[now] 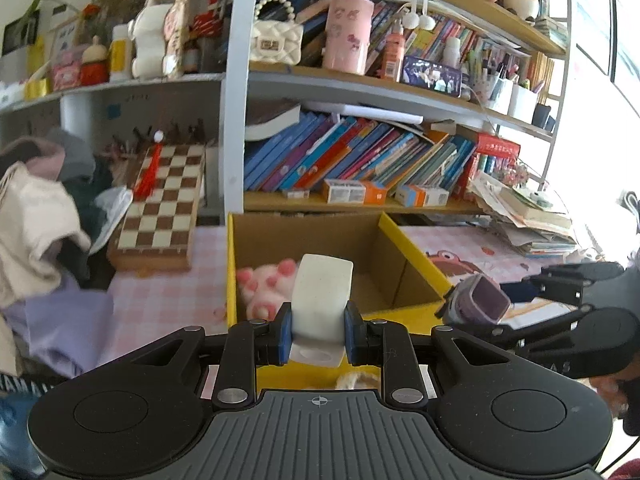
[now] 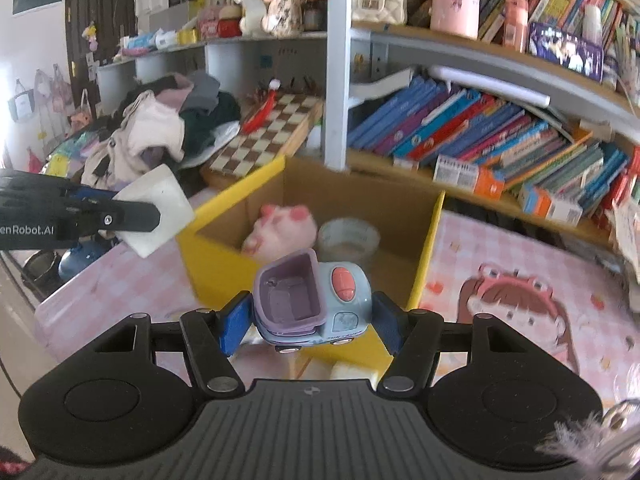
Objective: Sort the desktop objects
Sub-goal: 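Carry the eraser and truck with both tools over the yellow box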
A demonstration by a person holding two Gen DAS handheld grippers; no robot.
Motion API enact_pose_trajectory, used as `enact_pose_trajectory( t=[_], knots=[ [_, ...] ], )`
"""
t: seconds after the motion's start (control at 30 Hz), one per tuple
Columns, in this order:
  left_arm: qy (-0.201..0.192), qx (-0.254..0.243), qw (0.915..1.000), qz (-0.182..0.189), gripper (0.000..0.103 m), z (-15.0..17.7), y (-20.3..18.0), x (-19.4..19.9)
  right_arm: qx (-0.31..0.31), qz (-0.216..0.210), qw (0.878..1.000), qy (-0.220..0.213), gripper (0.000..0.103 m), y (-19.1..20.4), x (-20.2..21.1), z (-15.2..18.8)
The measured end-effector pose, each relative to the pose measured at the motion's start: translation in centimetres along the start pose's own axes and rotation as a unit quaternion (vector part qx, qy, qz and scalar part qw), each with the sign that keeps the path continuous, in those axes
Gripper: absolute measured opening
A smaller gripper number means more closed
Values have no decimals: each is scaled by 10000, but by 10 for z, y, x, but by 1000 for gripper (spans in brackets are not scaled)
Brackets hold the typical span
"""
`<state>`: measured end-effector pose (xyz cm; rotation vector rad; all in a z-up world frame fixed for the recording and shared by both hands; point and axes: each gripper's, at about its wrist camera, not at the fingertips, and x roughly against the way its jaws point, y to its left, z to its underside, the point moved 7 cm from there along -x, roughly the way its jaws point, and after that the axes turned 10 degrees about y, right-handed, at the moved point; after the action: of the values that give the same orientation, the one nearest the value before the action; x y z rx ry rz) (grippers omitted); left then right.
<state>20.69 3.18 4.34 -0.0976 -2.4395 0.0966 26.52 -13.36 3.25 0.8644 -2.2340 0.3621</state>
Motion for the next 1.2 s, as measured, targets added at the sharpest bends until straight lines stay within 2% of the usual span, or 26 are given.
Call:
enact_pose_trajectory(
  t=[0.33, 0.63, 0.87, 1.2],
  knots=[
    [-98, -144, 9998, -116, 23, -42, -4, -30, 342, 53, 9991, -237, 62, -36, -18, -47],
    [-29, -109, 9997, -238, 23, -65, 0, -61, 627, -5, 9978, -214, 62, -56, -48, -78],
    [273, -44, 9990, -344, 23, -67, 7, -93, 985, -55, 9951, -51, 62, -61, -79, -89],
    [835, -89, 9958, -354, 24, -57, 6, -137, 1656, -373, 9840, 536, 62, -45, -127, -80]
  ],
)
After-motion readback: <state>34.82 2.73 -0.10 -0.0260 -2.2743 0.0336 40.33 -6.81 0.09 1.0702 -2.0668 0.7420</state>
